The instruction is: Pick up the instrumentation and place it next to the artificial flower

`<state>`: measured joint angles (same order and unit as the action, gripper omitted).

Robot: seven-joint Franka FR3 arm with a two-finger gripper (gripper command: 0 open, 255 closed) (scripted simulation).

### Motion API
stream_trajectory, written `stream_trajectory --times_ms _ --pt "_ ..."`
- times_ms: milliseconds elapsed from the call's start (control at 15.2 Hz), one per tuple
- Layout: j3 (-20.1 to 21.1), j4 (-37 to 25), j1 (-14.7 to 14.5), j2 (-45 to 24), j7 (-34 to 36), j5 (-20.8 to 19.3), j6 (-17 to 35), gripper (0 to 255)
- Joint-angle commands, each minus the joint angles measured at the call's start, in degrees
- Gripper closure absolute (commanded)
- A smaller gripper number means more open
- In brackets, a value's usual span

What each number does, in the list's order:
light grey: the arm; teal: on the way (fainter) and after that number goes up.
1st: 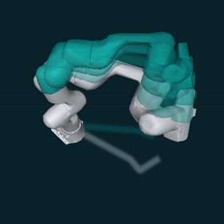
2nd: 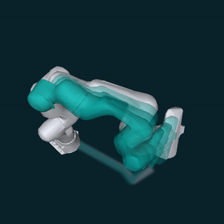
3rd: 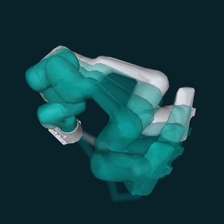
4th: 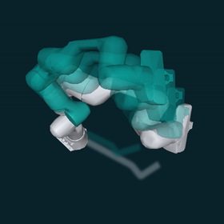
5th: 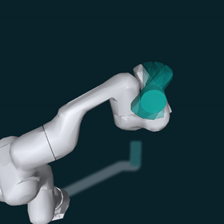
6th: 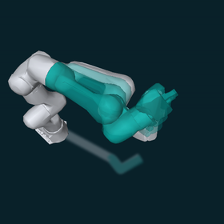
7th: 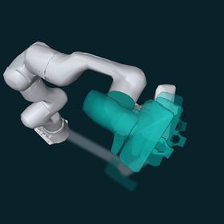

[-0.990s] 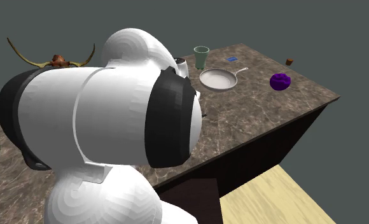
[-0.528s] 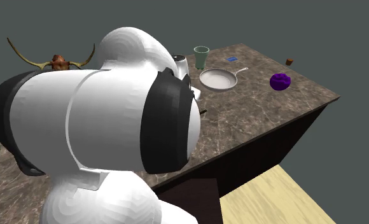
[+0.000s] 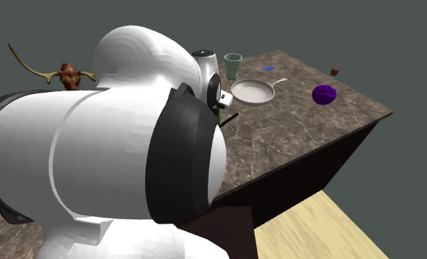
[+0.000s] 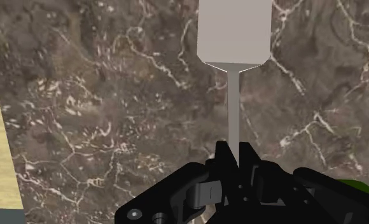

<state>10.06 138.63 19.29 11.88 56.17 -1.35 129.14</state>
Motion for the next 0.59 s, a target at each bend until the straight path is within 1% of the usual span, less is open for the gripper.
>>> stream_trajectory --times_ms 0,528 --pt "-0.09 -0.81 -0.04 0.93 -0.24 0.21 -1.75 255" --pt "-0.39 -4.67 -0.14 3.62 -0.91 0.74 -8.26 255"
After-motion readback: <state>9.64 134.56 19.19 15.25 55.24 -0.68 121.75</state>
